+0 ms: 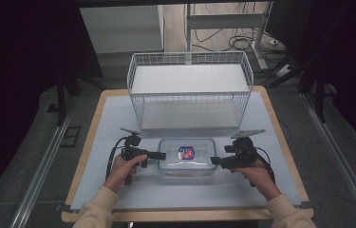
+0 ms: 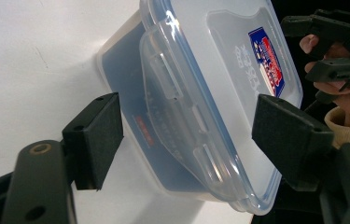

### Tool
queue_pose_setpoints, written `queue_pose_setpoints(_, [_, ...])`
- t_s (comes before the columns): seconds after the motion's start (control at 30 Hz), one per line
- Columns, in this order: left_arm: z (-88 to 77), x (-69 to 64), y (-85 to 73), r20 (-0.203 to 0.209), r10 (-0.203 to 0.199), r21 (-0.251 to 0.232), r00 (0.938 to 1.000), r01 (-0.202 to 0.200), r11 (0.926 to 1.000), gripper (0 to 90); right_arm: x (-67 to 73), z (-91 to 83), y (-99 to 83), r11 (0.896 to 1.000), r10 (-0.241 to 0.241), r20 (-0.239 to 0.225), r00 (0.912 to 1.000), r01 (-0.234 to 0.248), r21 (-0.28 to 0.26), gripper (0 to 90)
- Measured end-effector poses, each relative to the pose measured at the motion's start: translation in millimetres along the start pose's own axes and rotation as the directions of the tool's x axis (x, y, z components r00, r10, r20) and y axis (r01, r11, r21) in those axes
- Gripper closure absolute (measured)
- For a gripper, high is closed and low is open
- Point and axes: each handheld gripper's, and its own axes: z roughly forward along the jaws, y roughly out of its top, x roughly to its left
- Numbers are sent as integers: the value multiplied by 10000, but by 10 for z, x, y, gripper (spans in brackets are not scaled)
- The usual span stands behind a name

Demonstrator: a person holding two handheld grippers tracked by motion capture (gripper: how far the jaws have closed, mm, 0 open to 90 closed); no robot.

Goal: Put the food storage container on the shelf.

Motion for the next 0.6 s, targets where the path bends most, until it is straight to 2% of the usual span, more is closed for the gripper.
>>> queue_pose_setpoints(0.3, [5, -12, -5, 438, 20, -21, 9990, -20, 10000, 374, -18, 22, -3, 10000, 35, 27, 10000, -35, 29, 147])
queue_pose_setpoints(0.37, [7, -10, -4, 470, 10, 2, 9989, -10, 10000, 378, -28, 26, 2, 9999, 112, -51, 9999, -112, 24, 146])
queue_pose_setpoints(0.57, [9, -10, -5, 473, -6, -35, 9989, 8, 10000, 390, -109, 88, 38, 9977, 661, -534, 9964, -654, 152, 147])
queue_pose_setpoints(0.6, [10, -11, -7, 463, -6, -89, 9989, 10, 10000, 391, -150, 134, 50, 9954, 914, -657, 9936, -893, 348, 147])
